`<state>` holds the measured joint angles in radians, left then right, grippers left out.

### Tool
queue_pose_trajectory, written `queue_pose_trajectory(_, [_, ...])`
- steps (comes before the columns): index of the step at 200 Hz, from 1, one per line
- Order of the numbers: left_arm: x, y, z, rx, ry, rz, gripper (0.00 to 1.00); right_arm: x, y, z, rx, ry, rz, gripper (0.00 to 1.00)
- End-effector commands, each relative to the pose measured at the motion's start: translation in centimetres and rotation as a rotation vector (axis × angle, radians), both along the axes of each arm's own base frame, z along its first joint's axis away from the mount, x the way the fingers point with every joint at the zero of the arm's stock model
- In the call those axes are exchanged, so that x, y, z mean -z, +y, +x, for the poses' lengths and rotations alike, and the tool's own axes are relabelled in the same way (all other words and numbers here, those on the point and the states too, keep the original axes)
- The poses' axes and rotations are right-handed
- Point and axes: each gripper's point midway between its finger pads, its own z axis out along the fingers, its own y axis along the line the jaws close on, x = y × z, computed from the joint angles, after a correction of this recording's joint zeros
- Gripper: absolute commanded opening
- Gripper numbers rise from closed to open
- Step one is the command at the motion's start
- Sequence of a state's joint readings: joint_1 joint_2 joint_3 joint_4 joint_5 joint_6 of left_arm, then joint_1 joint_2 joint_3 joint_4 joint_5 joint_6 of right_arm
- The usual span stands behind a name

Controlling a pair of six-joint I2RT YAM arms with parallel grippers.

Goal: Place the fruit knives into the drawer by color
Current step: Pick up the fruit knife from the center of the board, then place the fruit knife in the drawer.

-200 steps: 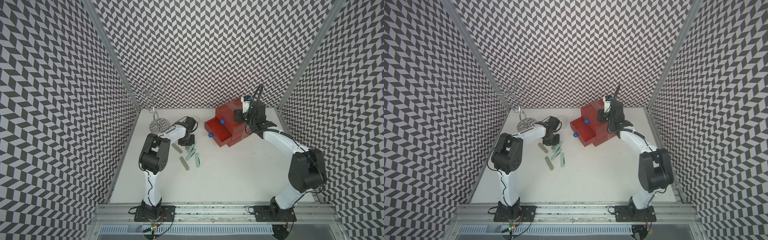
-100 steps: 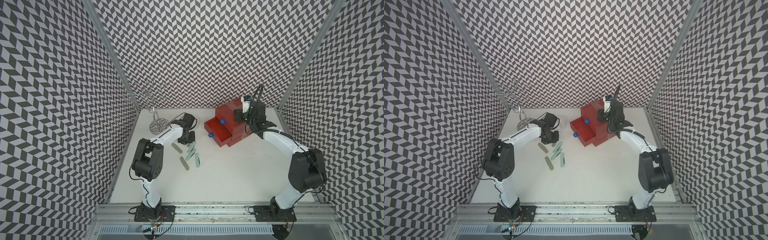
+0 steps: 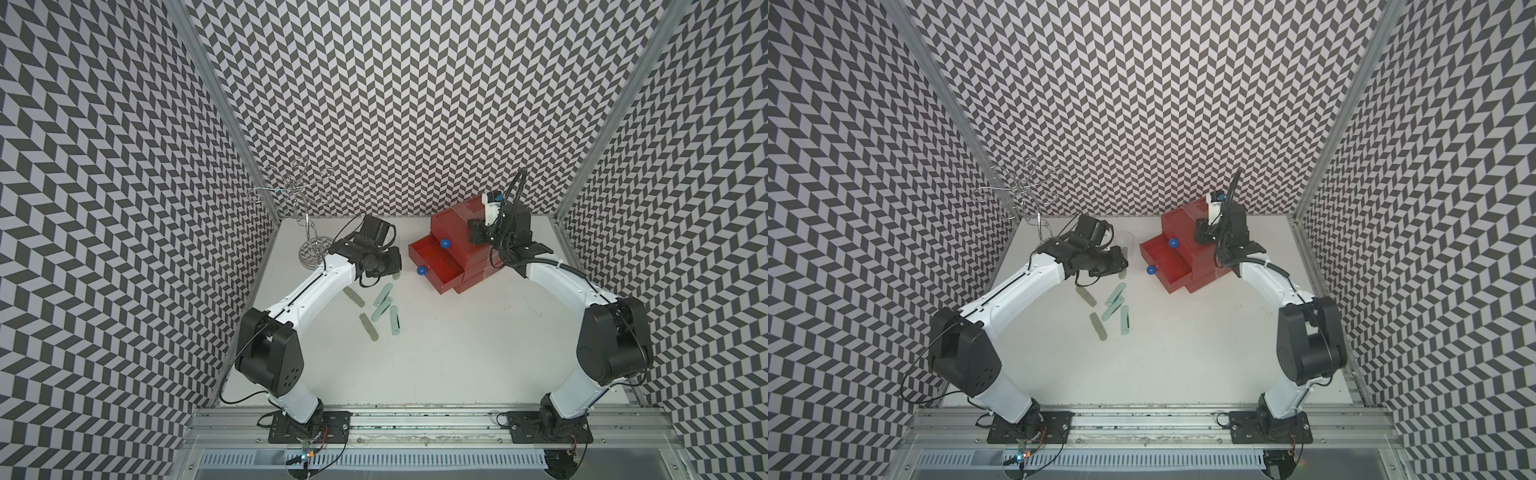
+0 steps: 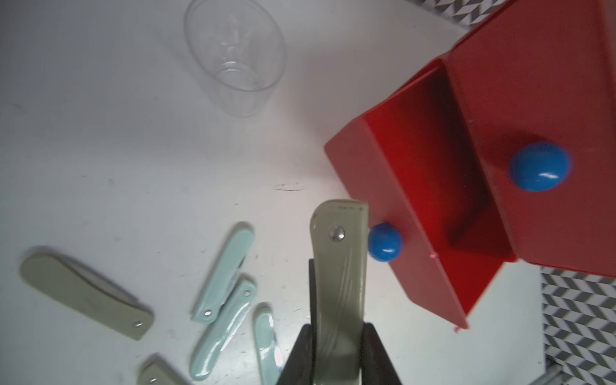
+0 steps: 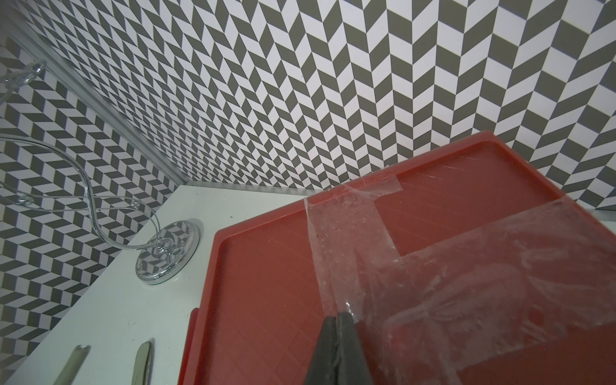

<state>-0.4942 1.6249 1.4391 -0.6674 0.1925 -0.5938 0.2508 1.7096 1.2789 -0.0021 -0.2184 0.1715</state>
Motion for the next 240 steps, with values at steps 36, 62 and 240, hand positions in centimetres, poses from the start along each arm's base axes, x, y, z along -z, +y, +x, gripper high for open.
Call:
queue_pose_trajectory(36, [-4.0, -5.9, 0.3, 0.038, -0.076, -0.341, 0.18, 18.4, -0.8, -8.7, -0.028, 0.63, -0.107, 0.0])
queue_pose_trajectory(62, [-4.4, -7.7, 1.1, 0.036, -0.085, -0.408, 0.18, 18.4, -0.8, -8.6, -0.027, 0.628, -0.109, 0.0])
queue_pose_trajectory(240, [-0.2, -11.6, 3.4, 0.008, -0.021, -0.451, 0.18, 18.8, -0.8, -8.6, -0.031, 0.634, -0.112, 0.0])
